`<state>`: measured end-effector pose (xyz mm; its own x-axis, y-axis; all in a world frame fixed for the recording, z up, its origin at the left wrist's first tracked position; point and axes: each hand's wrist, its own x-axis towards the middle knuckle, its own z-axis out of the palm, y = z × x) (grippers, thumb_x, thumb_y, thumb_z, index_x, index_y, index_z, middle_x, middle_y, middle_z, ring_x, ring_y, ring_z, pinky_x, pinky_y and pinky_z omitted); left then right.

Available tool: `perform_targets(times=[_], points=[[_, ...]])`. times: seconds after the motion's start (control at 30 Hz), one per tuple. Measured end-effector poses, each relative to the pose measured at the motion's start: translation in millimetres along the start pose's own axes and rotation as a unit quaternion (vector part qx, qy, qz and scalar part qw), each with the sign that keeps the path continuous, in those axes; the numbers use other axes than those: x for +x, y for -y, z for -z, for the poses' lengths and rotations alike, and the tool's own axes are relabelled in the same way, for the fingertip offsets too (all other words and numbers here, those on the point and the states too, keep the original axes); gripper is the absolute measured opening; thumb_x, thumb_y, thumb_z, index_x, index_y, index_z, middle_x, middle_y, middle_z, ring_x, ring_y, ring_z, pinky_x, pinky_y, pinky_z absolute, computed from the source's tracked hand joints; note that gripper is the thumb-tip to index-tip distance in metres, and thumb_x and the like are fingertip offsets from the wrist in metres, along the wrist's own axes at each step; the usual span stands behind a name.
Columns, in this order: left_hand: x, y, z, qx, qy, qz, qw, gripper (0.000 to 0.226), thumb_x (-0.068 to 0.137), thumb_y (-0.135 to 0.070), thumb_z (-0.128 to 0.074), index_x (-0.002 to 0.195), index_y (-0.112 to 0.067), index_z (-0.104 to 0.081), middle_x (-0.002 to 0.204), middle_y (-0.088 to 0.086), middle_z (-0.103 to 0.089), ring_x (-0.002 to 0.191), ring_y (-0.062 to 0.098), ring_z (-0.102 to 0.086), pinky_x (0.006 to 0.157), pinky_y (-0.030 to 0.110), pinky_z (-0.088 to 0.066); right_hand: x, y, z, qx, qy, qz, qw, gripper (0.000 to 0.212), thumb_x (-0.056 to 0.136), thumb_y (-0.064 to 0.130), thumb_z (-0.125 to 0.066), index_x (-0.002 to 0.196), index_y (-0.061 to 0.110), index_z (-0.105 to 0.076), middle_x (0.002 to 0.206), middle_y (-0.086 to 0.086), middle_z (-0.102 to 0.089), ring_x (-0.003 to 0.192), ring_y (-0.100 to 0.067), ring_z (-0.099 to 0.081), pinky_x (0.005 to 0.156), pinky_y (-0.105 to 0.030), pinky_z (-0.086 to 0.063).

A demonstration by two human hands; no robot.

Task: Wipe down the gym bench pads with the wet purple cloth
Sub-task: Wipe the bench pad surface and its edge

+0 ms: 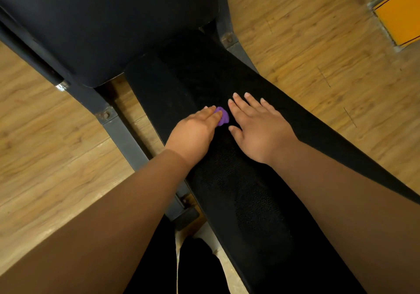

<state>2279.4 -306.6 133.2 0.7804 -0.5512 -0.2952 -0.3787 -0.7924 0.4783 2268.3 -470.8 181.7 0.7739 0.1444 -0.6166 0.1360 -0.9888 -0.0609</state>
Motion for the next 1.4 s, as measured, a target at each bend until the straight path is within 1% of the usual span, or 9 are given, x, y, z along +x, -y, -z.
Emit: perform_targets(times=[0.17, 0.3, 0.43, 0.63, 0.8, 0.97, 1.13, 1.23, 1.4], points=[[-32, 14, -14, -0.014, -0.065, -0.078, 0.995, 0.037, 0.084, -0.009, -0.056, 0.12, 0.0, -0.065, 0.12, 0.021, -0.065, 0.106, 0.035, -0.067, 0.085, 0.045, -0.053, 10, 0, -7, -0.004, 0.013, 0.01, 1.0, 0.059, 0.103, 0.045, -0.017, 0.154, 0.022, 0.002, 0.162, 0.004, 0.009, 0.148, -0.013, 0.012, 0.119, -0.033, 0.007], [-12, 21, -9, 0.001, -0.051, -0.08, 0.995, 0.04, 0.089, -0.015, -0.047, 0.124, 0.0, -0.062, 0.126, 0.022, -0.062, 0.112, 0.035, -0.063, 0.089, 0.044, -0.052, 11, 0, -9, 0.001, -0.01, 0.012, 1.0, 0.059, 0.102, 0.046, -0.016, 0.154, 0.023, -0.001, 0.162, 0.005, 0.006, 0.148, -0.012, 0.01, 0.12, -0.033, 0.005], [17, 21, -3, -0.02, -0.005, -0.006, 1.0, 0.049, 0.102, -0.013, -0.042, 0.15, -0.014, -0.031, 0.158, 0.006, -0.025, 0.146, 0.02, -0.024, 0.116, 0.033, -0.023, 12, 0, -11, 0.009, -0.015, 0.01, 1.0, 0.058, 0.102, 0.045, -0.016, 0.154, 0.025, -0.001, 0.162, 0.007, 0.005, 0.148, -0.011, 0.01, 0.119, -0.032, 0.006], [-24, 27, -11, -0.035, -0.056, -0.08, 0.995, 0.039, 0.087, -0.014, -0.049, 0.118, 0.0, -0.066, 0.119, 0.02, -0.066, 0.107, 0.035, -0.066, 0.089, 0.048, -0.05, 14, 0, -10, 0.001, -0.004, 0.005, 1.0, 0.058, 0.102, 0.046, -0.015, 0.154, 0.026, 0.001, 0.162, 0.006, 0.008, 0.148, -0.012, 0.011, 0.12, -0.034, 0.005], [1, 36, -4, -0.029, -0.047, -0.088, 0.995, 0.043, 0.09, -0.017, -0.041, 0.122, -0.001, -0.064, 0.127, 0.019, -0.062, 0.114, 0.033, -0.062, 0.09, 0.046, -0.052, 13, 2, -10, 0.002, -0.011, 0.004, 1.0, 0.059, 0.101, 0.046, -0.015, 0.154, 0.026, 0.001, 0.162, 0.007, 0.007, 0.148, -0.012, 0.01, 0.12, -0.033, 0.005], [27, 28, -6, -0.051, -0.044, 0.016, 0.998, 0.045, 0.101, -0.011, -0.042, 0.146, -0.011, -0.04, 0.155, 0.007, -0.034, 0.144, 0.021, -0.029, 0.114, 0.031, -0.024, 14, 2, -12, 0.003, -0.02, 0.003, 1.0, 0.059, 0.101, 0.046, -0.016, 0.154, 0.026, 0.0, 0.162, 0.006, 0.004, 0.148, -0.012, 0.008, 0.12, -0.033, 0.003], [-12, 33, -10, -0.034, -0.081, -0.067, 0.994, 0.036, 0.086, -0.004, -0.057, 0.121, 0.001, -0.064, 0.124, 0.019, -0.063, 0.113, 0.034, -0.063, 0.097, 0.04, -0.04, 15, 2, -11, 0.005, -0.026, -0.001, 1.0, 0.059, 0.099, 0.047, -0.008, 0.154, 0.027, -0.001, 0.162, 0.007, 0.003, 0.148, -0.011, 0.008, 0.119, -0.033, 0.003], [4, 47, -12, -0.008, -0.078, -0.101, 0.992, 0.043, 0.087, -0.016, -0.041, 0.119, 0.0, -0.065, 0.122, 0.021, -0.064, 0.109, 0.034, -0.065, 0.093, 0.04, -0.042, 14, 4, -9, 0.008, -0.013, -0.007, 1.0, 0.059, 0.101, 0.046, -0.015, 0.154, 0.027, 0.001, 0.162, 0.007, 0.006, 0.148, -0.011, 0.011, 0.12, -0.033, 0.005], [30, 57, -12, -0.015, -0.082, -0.135, 0.987, 0.041, 0.084, -0.003, -0.055, 0.124, 0.003, -0.061, 0.128, 0.025, -0.058, 0.116, 0.041, -0.059, 0.097, 0.046, -0.038, 16, 4, -9, 0.0, -0.011, -0.013, 1.0, 0.06, 0.1, 0.047, -0.014, 0.154, 0.028, 0.005, 0.162, 0.008, 0.009, 0.147, -0.011, 0.013, 0.119, -0.033, 0.005]])
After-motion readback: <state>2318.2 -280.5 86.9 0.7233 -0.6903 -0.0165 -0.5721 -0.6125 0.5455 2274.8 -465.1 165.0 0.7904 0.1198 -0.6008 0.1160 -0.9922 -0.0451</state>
